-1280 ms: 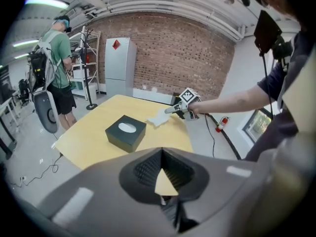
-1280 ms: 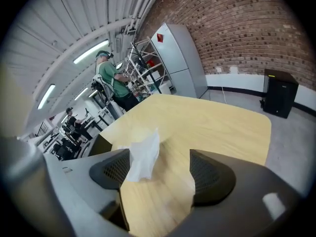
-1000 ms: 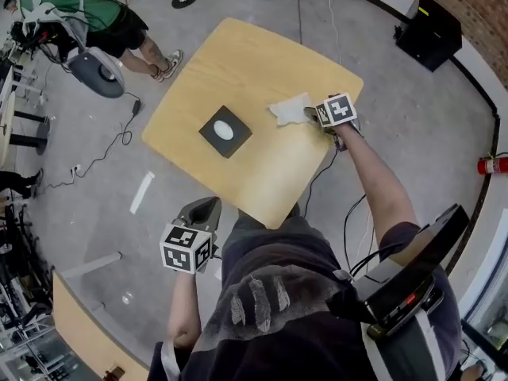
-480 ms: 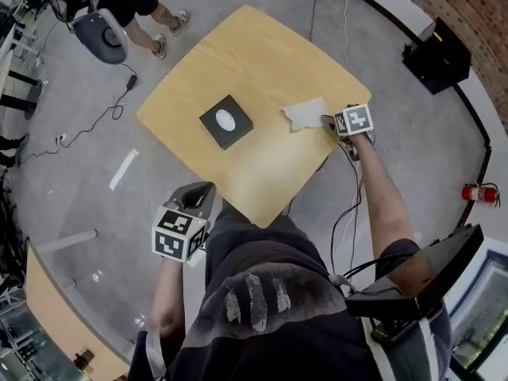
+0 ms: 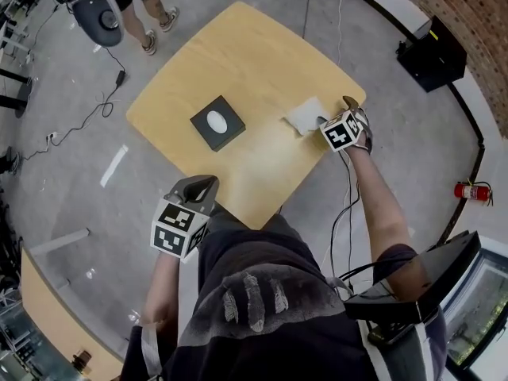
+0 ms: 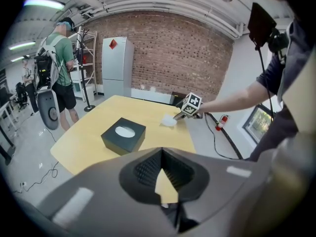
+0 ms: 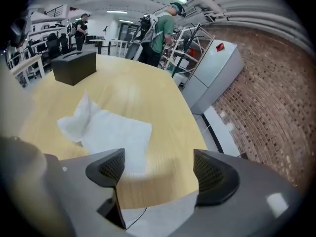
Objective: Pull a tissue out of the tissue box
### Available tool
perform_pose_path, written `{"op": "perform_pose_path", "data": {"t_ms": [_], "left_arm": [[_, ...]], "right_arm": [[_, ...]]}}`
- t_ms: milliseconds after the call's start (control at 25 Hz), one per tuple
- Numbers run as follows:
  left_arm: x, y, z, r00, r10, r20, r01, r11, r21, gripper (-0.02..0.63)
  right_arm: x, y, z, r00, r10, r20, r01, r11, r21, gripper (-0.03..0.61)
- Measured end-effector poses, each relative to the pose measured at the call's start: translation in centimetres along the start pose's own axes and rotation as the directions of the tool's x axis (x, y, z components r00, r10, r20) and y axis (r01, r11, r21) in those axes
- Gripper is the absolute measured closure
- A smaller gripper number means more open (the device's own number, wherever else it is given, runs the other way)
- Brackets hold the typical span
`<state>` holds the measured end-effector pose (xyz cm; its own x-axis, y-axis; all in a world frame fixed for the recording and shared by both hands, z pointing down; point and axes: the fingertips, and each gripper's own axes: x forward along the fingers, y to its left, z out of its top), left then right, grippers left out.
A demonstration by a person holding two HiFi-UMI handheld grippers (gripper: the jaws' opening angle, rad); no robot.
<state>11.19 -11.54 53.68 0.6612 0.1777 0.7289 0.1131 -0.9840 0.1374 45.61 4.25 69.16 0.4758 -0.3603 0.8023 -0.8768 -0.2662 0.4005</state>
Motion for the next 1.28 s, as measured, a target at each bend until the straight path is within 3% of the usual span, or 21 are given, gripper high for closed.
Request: {"op": "perform_pose_path", "data": {"t_ms": [80,200,320,440,520,560,600,680,720,760,880,1040,1280], "left_arm": [[0.0,0.1,0.0,1.0,0.0,0.001,0.0,1.0,-0.002,0.612],[-0.1,0.5,-0.1,1.0,0.0,0.002,0.0,1.0,-0.012,0.612],[-0.2,1.1,-0.5,1.0,0.005,-0.004,-0.005,1.0,-0.023,0.612],[-0.2,1.3,-0.8,1.0,0.01,-0.007,-0.01,0.999,-0.036,0.612],[-0.2,1.5,-0.9,1.0,0.011,-0.012,-0.011,0.999,-0.039,0.612],[-0.3,1.7,-1.0,1.0,0.009,-0.013,-0.01,0.999,-0.039,0.612],[-0.3,1.8,-1.0,1.0,0.007,-0.013,-0.008,0.999,-0.04,0.612],[-0.4,2.1,-0.9,1.0,0.003,-0.011,-0.004,0.999,-0.043,0.612],[-0.4,2.1,-0.8,1.0,0.001,-0.01,-0.002,0.999,-0.044,0.612],[-0.3,2.1,-0.8,1.0,-0.003,-0.01,0.002,0.999,-0.044,0.612],[1.0,0.6,0.7,0.999,-0.049,0.01,0.049,0.999,-0.009,0.612],[8.5,-4.5,5.9,0.981,-0.189,0.034,0.183,0.973,0.138,0.612],[20.8,-8.0,12.6,0.975,-0.212,-0.059,0.22,0.934,0.281,0.612]], "right_arm": [[-0.5,-0.3,1.1,0.998,0.006,0.055,-0.01,0.998,0.059,0.143],[-1.3,-0.7,1.8,0.986,0.027,0.165,-0.072,0.959,0.276,0.144],[-0.9,-0.3,0.8,0.986,0.063,0.155,-0.111,0.939,0.325,0.144],[-0.8,-0.7,-0.1,0.981,0.067,0.181,-0.143,0.881,0.451,0.161],[-1.1,-0.7,-0.3,0.981,0.068,0.18,-0.144,0.882,0.448,0.198],[-1.3,-0.8,-0.2,0.977,0.076,0.2,-0.163,0.868,0.469,0.198],[-1.5,-1.0,0.2,0.967,0.087,0.239,-0.204,0.824,0.528,0.198],[-1.9,-1.2,1.2,0.931,0.124,0.344,-0.333,0.678,0.655,0.198],[-2.0,-0.8,1.6,0.915,0.156,0.373,-0.381,0.636,0.671,0.196],[-2.0,-0.2,1.7,0.909,0.189,0.371,-0.401,0.634,0.661,0.206],[-1.7,1.6,0.9,0.926,0.253,0.281,-0.375,0.703,0.604,0.206],[-0.9,2.6,-0.3,0.954,0.242,0.179,-0.301,0.784,0.544,0.206],[-1.6,2.5,-1.7,0.962,0.215,0.169,-0.273,0.789,0.55,0.206]]}}
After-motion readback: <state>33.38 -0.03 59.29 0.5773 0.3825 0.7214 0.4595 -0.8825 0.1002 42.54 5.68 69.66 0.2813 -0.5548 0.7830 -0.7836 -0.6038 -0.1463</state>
